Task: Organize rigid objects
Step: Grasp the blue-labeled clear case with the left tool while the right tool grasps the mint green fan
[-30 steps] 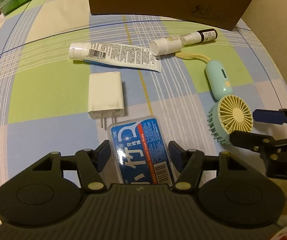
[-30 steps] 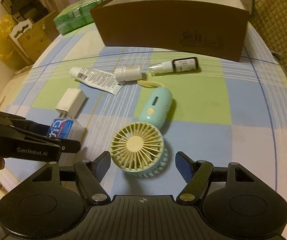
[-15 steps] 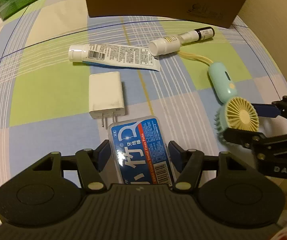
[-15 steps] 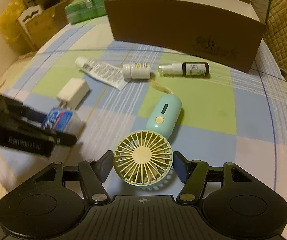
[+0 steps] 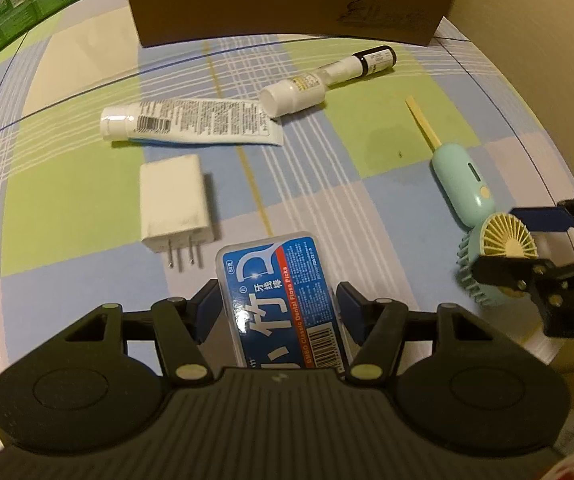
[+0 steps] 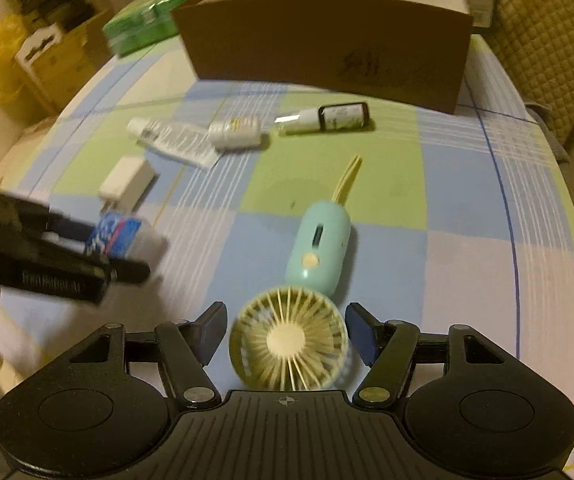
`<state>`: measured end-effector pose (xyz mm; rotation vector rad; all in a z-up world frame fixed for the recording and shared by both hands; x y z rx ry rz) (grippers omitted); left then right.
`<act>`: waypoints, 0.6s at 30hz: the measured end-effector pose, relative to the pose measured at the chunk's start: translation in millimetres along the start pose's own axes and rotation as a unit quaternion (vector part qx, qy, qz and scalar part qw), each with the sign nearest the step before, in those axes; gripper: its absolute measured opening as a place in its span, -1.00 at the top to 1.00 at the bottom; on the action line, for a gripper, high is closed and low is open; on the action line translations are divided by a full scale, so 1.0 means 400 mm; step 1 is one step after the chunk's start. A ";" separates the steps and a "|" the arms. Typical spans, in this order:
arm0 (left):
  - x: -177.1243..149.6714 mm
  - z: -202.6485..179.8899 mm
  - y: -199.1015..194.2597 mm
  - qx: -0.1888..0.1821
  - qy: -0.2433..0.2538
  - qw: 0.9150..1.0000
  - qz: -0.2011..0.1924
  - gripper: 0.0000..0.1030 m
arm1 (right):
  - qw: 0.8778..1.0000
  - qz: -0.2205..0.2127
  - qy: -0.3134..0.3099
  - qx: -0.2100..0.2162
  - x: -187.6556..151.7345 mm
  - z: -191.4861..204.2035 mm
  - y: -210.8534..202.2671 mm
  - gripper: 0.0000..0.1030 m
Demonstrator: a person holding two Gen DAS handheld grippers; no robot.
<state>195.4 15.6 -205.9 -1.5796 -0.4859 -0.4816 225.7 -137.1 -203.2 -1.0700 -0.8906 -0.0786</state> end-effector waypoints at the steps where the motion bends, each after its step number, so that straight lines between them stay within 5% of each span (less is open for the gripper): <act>1: 0.004 -0.003 0.002 0.000 0.002 1.000 -0.001 -0.15 | 1.000 -0.002 0.011 -0.007 0.007 -0.001 0.009 -0.22; 5: 0.017 -0.007 0.012 0.001 0.008 1.000 -0.004 -0.15 | 0.999 0.006 0.022 -0.031 0.022 -0.003 0.044 -0.20; 12: 0.028 -0.004 0.021 0.004 0.007 1.000 -0.005 -0.14 | 0.997 0.017 0.051 -0.059 0.031 -0.031 0.076 0.42; 18: 0.037 -0.014 0.027 0.004 0.012 1.000 -0.008 -0.11 | 0.997 0.018 0.046 -0.053 0.033 -0.034 0.075 0.43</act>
Point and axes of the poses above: each gripper's, at about its wrist camera, not at the fingertips, and y roughly the way its jaws point, z to its left, x to its top, the point moved 8 cm from there along y, roughly the way its jaws point, and after that the axes turned 13 degrees about -z, right-handed, at the moved point
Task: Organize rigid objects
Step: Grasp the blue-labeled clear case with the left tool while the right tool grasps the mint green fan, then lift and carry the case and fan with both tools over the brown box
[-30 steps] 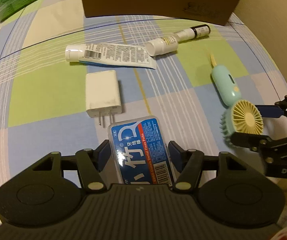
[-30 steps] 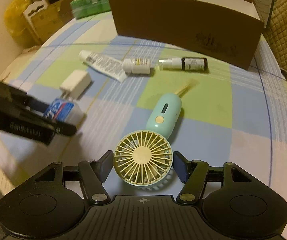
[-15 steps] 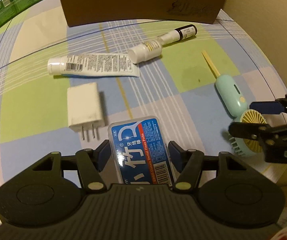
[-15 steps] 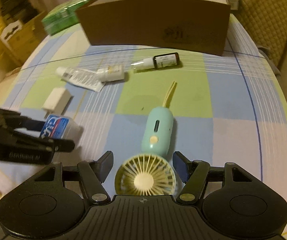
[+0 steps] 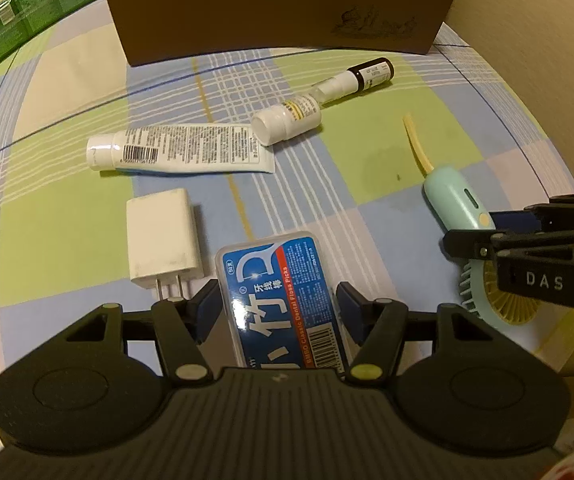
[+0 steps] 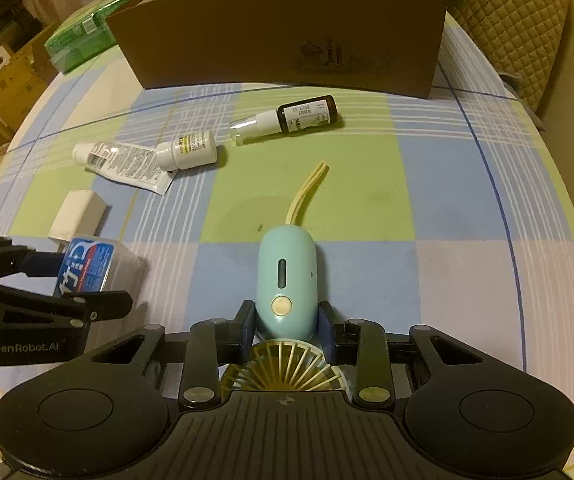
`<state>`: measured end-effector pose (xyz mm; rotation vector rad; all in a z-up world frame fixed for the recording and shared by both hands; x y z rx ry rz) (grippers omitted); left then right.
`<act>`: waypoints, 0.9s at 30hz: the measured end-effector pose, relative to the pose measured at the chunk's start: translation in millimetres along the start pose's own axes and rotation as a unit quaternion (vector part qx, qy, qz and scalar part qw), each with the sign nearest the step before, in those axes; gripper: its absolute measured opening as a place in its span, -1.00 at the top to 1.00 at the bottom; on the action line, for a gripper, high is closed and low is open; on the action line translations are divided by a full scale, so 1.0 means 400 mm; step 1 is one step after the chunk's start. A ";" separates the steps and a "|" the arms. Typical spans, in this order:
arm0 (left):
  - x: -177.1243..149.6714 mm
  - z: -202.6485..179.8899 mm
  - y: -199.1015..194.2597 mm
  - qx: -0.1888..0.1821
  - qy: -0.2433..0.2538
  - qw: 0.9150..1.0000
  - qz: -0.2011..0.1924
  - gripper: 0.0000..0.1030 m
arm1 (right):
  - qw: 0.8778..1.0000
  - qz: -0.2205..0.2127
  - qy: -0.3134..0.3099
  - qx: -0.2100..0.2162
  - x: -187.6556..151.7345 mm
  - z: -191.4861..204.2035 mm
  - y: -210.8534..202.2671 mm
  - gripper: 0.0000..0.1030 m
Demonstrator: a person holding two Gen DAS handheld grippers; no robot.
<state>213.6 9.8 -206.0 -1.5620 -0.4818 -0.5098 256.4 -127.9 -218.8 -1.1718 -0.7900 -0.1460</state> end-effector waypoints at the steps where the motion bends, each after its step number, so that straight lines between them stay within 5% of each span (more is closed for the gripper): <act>1: 0.003 -0.002 0.000 0.000 0.002 1.000 -0.001 -0.07 | 1.000 0.000 0.004 0.003 -0.001 -0.003 -0.002 0.43; 27: 0.117 -0.003 -0.082 0.015 -0.015 0.998 -0.062 -0.07 | 0.994 -0.075 0.027 0.075 0.124 -0.028 -0.106 0.43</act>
Point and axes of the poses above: each gripper's, at about its wrist camera, not at the fingertips, and y roughly the way its jaws point, z to its left, x to its top, the point moved 8 cm from there along y, roughly the way its jaws point, and after that the axes turned 13 degrees about -z, right-handed, at the moved point
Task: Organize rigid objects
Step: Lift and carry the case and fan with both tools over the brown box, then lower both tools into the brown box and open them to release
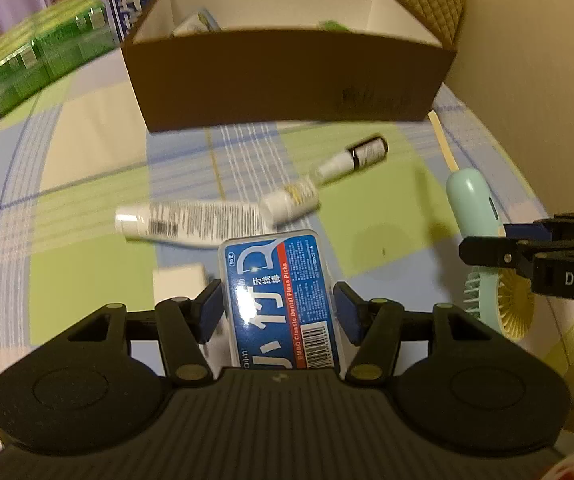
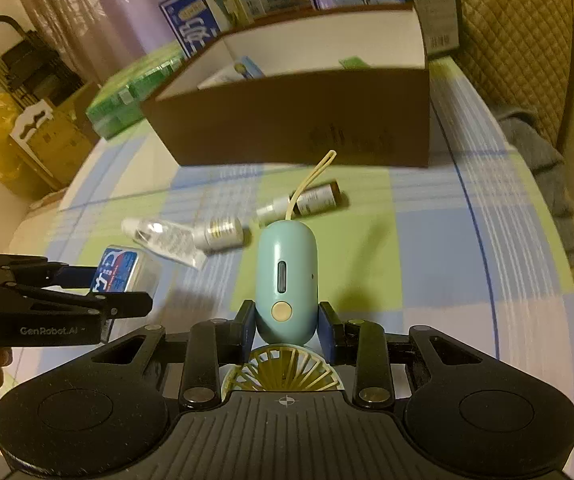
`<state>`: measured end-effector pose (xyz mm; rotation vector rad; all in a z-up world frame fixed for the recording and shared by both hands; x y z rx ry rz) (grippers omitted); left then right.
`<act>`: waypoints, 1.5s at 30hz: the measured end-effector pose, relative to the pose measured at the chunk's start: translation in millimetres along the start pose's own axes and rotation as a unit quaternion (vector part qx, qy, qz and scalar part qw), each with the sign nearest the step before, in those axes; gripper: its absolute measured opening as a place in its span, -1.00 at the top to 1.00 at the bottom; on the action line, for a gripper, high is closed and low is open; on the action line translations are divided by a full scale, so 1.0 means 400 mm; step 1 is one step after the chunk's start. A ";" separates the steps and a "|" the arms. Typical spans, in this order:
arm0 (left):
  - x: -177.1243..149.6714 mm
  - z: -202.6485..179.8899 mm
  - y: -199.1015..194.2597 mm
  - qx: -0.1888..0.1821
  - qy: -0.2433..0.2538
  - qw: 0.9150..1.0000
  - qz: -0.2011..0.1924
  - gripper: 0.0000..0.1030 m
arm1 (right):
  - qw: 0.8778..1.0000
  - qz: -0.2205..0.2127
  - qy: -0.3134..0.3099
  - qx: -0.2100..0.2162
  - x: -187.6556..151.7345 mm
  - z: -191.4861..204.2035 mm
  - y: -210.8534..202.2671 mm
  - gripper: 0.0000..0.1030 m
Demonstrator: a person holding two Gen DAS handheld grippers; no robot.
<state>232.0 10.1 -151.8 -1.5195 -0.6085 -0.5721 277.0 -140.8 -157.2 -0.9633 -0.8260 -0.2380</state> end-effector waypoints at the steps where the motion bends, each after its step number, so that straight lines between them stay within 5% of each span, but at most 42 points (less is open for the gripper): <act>1: 0.011 0.000 -0.003 0.002 -0.002 1.000 -0.005 -0.07 | 1.000 -0.003 -0.002 0.003 0.010 0.002 -0.002 0.43; 13: 0.194 0.007 -0.016 -0.002 0.016 0.998 -0.064 -0.07 | 0.998 -0.047 -0.020 0.037 0.160 0.030 0.005 0.43; 28: 0.516 0.024 0.075 -0.017 0.060 0.989 -0.136 -0.07 | 0.988 -0.137 -0.059 0.031 0.490 0.050 0.111 0.43; 36: 0.600 0.033 0.177 -0.018 0.058 0.990 -0.128 -0.07 | 0.987 -0.144 -0.065 0.011 0.572 0.002 0.200 0.43; 45: 0.606 0.037 0.301 -0.024 0.054 0.994 -0.093 -0.07 | 0.989 -0.122 -0.083 -0.013 0.574 -0.067 0.311 0.43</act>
Point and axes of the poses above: each gripper's, at about its wrist camera, not at the fingertips, and y roughly the way its jaws point, z to its left, x to its top, the point moved 8 cm from there along y, roughly the way its jaws point, and after that the axes turned 13 degrees about -z, right-handed, at the moved point
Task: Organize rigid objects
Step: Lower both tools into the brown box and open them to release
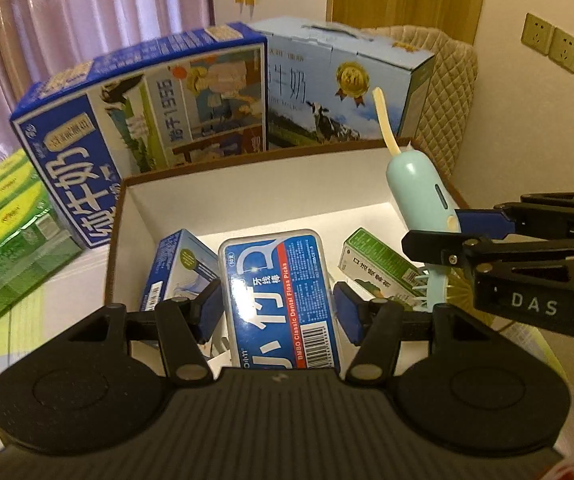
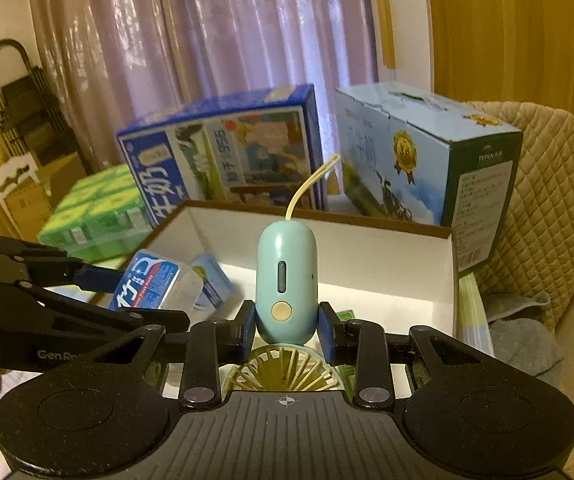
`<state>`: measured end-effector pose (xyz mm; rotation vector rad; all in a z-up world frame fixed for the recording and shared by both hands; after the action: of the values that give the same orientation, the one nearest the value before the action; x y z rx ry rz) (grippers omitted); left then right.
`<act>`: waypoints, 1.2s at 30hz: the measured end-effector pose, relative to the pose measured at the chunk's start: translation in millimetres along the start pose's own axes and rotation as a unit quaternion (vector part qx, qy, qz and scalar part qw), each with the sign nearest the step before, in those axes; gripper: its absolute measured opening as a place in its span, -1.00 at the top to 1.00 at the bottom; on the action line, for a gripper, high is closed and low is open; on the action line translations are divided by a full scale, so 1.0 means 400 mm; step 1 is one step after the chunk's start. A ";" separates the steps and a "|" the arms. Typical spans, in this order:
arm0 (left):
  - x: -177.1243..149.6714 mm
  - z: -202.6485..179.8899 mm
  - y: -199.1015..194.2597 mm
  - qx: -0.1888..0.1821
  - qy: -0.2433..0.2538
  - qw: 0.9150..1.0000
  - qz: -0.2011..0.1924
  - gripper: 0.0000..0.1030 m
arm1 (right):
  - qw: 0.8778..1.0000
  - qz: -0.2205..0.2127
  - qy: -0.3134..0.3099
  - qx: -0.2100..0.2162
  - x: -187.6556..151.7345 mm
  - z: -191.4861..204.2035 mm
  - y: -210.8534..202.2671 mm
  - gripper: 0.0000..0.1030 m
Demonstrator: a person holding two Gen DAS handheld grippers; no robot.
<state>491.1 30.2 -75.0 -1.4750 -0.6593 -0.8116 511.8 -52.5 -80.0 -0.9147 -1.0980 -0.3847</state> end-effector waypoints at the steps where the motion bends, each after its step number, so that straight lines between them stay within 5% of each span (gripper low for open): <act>1: -0.005 -0.001 0.011 -0.001 0.001 1.000 0.005 -0.07 | 1.000 0.006 0.000 -0.001 -0.008 -0.006 0.010 0.43; 26: -0.130 -0.037 0.137 -0.027 0.005 0.996 0.083 -0.08 | 0.995 0.095 -0.026 -0.004 -0.125 -0.045 0.087 0.42; 30: -0.137 -0.037 0.135 -0.033 0.013 0.995 0.091 -0.09 | 0.995 0.096 -0.029 -0.008 -0.122 -0.048 0.075 0.09; 36: -0.133 -0.028 0.124 -0.029 0.017 0.996 0.086 -0.22 | 0.995 0.094 -0.018 -0.004 -0.124 -0.045 0.052 -0.02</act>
<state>498.8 19.3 -147.3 -1.5434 -0.4797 -0.7254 514.9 -62.4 -135.8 -1.0266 -1.0334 -0.2184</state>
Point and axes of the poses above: each gripper's, at about its wrist camera, not at the fingertips, and y roughly the way its jaws point, z to its left, x to its top, the point moved 8 cm from there along y, roughly the way its jaws point, and after that the axes turned 13 degrees about -z, right-handed, at the moved point
